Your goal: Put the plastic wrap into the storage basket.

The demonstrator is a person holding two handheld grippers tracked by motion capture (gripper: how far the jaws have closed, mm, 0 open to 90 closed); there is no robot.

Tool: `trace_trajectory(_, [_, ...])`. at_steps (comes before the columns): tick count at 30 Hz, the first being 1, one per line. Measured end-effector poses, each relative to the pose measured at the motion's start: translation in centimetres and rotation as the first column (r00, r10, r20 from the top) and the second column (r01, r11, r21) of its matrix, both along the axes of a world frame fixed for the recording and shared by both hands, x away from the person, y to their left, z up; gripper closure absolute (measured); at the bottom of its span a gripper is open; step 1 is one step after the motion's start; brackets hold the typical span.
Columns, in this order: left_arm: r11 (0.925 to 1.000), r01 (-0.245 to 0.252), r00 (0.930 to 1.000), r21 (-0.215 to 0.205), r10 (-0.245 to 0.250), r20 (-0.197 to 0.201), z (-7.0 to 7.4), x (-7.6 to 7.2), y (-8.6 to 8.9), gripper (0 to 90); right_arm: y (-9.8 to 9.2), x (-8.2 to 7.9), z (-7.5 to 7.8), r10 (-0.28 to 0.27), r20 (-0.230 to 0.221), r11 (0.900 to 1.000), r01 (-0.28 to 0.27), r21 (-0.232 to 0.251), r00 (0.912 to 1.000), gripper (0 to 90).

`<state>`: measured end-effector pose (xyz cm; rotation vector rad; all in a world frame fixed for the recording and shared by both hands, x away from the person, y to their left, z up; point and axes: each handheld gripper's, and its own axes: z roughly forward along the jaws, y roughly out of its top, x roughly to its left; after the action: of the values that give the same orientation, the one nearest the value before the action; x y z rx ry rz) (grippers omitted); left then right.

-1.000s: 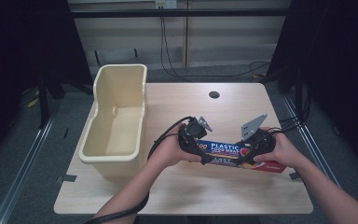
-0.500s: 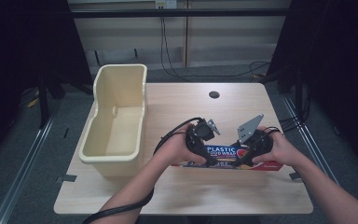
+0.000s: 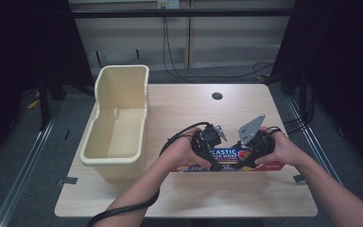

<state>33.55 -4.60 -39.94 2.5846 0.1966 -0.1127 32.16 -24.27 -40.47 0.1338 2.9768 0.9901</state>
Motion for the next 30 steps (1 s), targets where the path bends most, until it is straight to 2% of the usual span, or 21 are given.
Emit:
trace_trajectory(2, [0.9999,-0.011,0.9992,-0.007,0.011,-0.039,-0.2,-0.1,-0.1,23.3,0.2,-0.1,0.0,0.010,0.001,1.000,-0.010,-0.002,1.0000,41.1])
trace_trajectory(3, [1.0000,0.009,0.9993,-0.003,-0.009,-0.038,-0.2,0.0,-0.1,26.6,0.2,-0.2,0.0,0.015,-0.001,1.000,-0.015,-0.007,0.9999,41.1])
trace_trajectory(4, [0.9997,0.023,0.9982,0.001,-0.023,-0.056,-0.1,-0.2,-0.1,30.4,0.2,-0.2,0.0,0.015,-0.004,1.000,-0.015,-0.006,0.9999,41.1])
trace_trajectory(5, [0.9997,0.015,0.9982,0.019,-0.014,-0.057,0.1,-0.4,-0.3,36.3,0.3,-0.1,0.0,0.020,-0.008,1.000,-0.020,-0.008,0.9998,41.2])
trace_trajectory(7, [0.9996,0.006,0.9988,0.028,-0.004,-0.049,0.5,-0.8,-0.4,38.1,0.1,0.0,-0.1,0.035,-0.014,0.999,-0.035,0.014,0.9993,40.9])
trace_trajectory(9, [0.9993,0.000,0.9994,0.036,0.002,-0.036,0.9,-0.9,-0.3,39.0,-0.1,0.1,-0.1,0.027,-0.026,0.999,-0.026,0.038,0.9993,39.7])
trace_trajectory(11, [0.9983,-0.022,0.9973,0.054,0.026,-0.069,1.2,-0.9,-0.2,39.5,-0.2,0.0,0.0,0.006,-0.037,0.998,-0.004,0.070,0.9993,35.1])
trace_trajectory(12, [0.9968,-0.036,0.9970,0.071,0.041,-0.066,1.2,-0.9,-0.1,39.9,-0.4,0.2,0.1,-0.004,-0.036,0.996,0.007,0.094,0.9993,26.2])
trace_trajectory(13, [0.9953,-0.046,0.9975,0.085,0.050,-0.050,1.1,-0.8,0.2,40.0,-0.6,0.3,0.3,-0.044,-0.036,0.993,0.048,0.105,0.9984,15.6])
trace_trajectory(15, [0.9894,-0.093,0.9935,0.112,0.100,-0.054,1.2,-0.6,1.0,40.2,-1.4,0.5,0.8,-0.102,-0.030,0.989,0.105,0.105,0.9943,14.3])
trace_trajectory(16, [0.9879,-0.096,0.9931,0.122,0.104,-0.055,1.4,-0.3,1.5,40.3,-2.1,0.5,0.9,-0.151,-0.029,0.981,0.154,0.118,0.9880,4.7])
trace_trajectory(17, [0.9859,-0.119,0.9897,0.117,0.127,-0.066,1.5,-0.2,1.8,40.3,-2.1,0.5,0.9,-0.151,-0.029,0.981,0.154,0.118,0.9880,4.7])
trace_trajectory(18, [0.9838,-0.140,0.9861,0.112,0.149,-0.074,1.6,0.1,2.3,40.3,-2.4,0.4,0.9,-0.185,-0.019,0.975,0.185,0.122,0.9826,2.9])
trace_trajectory(19, [0.9806,-0.155,0.9853,0.120,0.162,-0.054,1.9,0.2,2.8,40.2,-2.9,0.5,0.9,-0.230,0.000,0.965,0.228,0.132,0.9731,1.8])
trace_trajectory(22, [0.9704,-0.197,0.9762,0.139,0.208,-0.062,2.6,0.7,3.8,40.2,-3.9,0.6,0.7,-0.306,0.005,0.942,0.301,0.151,0.9521,2.1])
trace_trajectory(24, [0.9655,-0.212,0.9735,0.152,0.222,-0.055,3.1,1.0,4.3,40.1,-4.3,0.6,0.5,-0.361,0.029,0.925,0.354,0.135,0.9320,2.7])
trace_trajectory(25, [0.9611,-0.228,0.9696,0.156,0.239,-0.054,3.2,1.0,4.5,40.1,-4.4,0.6,0.3,-0.383,0.034,0.916,0.374,0.145,0.9233,2.8])
trace_trajectory(26, [0.9573,-0.240,0.9667,0.161,0.251,-0.050,3.4,1.0,4.6,40.1,-4.6,0.6,0.2,-0.403,0.021,0.906,0.395,0.153,0.9151,2.1])
trace_trajectory(28, [0.9513,-0.259,0.9622,0.168,0.269,-0.042,3.9,1.2,4.9,40.0,-4.7,0.5,-0.1,-0.414,0.028,0.903,0.406,0.140,0.9100,2.2])
trace_trajectory(29, [0.9499,-0.262,0.9613,0.170,0.273,-0.040,4.1,1.3,5.1,40.0,-4.6,0.4,-0.2,-0.425,0.023,0.898,0.418,0.136,0.9051,2.5])
trace_trajectory(30, [0.9457,-0.279,0.9565,0.168,0.289,-0.040,4.2,1.4,5.2,39.9,-4.6,0.3,-0.4,-0.431,0.030,0.896,0.423,0.138,0.9020,1.8])
